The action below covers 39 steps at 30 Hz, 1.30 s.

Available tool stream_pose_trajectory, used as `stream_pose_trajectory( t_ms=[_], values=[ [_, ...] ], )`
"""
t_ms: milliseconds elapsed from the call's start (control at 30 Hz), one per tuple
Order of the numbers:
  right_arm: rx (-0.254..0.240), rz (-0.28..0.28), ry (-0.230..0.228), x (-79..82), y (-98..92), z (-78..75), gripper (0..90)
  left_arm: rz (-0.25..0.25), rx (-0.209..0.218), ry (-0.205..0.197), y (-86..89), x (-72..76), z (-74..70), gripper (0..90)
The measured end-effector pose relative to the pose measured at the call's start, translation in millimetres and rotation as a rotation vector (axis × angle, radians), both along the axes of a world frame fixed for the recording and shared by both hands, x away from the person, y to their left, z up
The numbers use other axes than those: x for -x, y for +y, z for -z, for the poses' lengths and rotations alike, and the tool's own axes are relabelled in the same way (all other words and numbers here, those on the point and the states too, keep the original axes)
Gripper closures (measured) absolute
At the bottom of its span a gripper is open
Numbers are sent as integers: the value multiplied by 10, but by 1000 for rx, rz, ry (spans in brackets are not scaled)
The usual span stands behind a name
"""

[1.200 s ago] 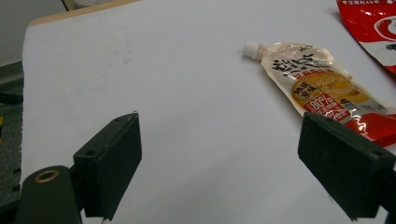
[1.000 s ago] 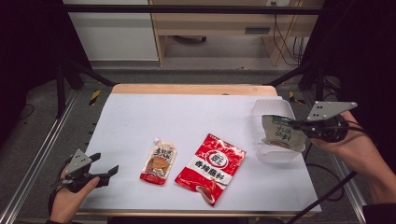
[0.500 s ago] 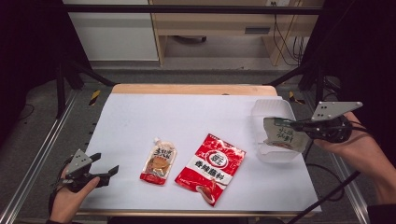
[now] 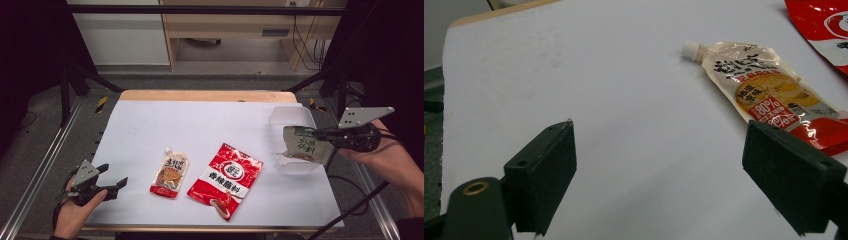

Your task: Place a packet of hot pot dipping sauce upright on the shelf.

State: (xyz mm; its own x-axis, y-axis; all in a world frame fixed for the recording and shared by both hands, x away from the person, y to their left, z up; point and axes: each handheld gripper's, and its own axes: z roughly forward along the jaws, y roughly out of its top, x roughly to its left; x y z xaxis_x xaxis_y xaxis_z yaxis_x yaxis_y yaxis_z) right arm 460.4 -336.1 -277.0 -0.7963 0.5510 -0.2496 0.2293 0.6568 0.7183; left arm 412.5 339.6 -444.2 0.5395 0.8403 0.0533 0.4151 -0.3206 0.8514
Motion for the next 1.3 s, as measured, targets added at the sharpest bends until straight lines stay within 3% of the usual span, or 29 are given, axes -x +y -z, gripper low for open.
stream_pose_trajectory(
  t_ms=[200, 433, 700, 933, 1033, 1133, 1167, 1233, 1300],
  values=[
    [5, -2, 16, -74, 63, 128, 891, 1, -1, 0, -4, 2, 0, 139],
    [-6, 14, 59, -204, 165, 457, 883, 1, 0, -3, 4, 4, -4, 139],
    [-33, 54, 67, -224, 107, 539, 855, 3, -1, -4, 0, 4, -6, 140],
    [-21, 167, 67, -269, 7, 563, 766, 3, 1, 0, -11, 4, -1, 140],
    [-14, 189, 68, -281, -10, 579, 736, 4, 0, 2, -13, 4, 2, 140],
    [-7, 217, 74, -278, -24, 589, 659, 4, 1, 2, -11, 4, 1, 140],
    [5, 235, 72, -266, -31, 586, 582, 4, 1, 1, -10, 4, 1, 140],
    [3, 236, 73, -256, -34, 586, 555, 4, 0, 2, -10, 4, 2, 140],
    [5, 241, 63, -213, -27, 576, 471, 4, -1, 2, -11, 3, 3, 140]
  ],
)
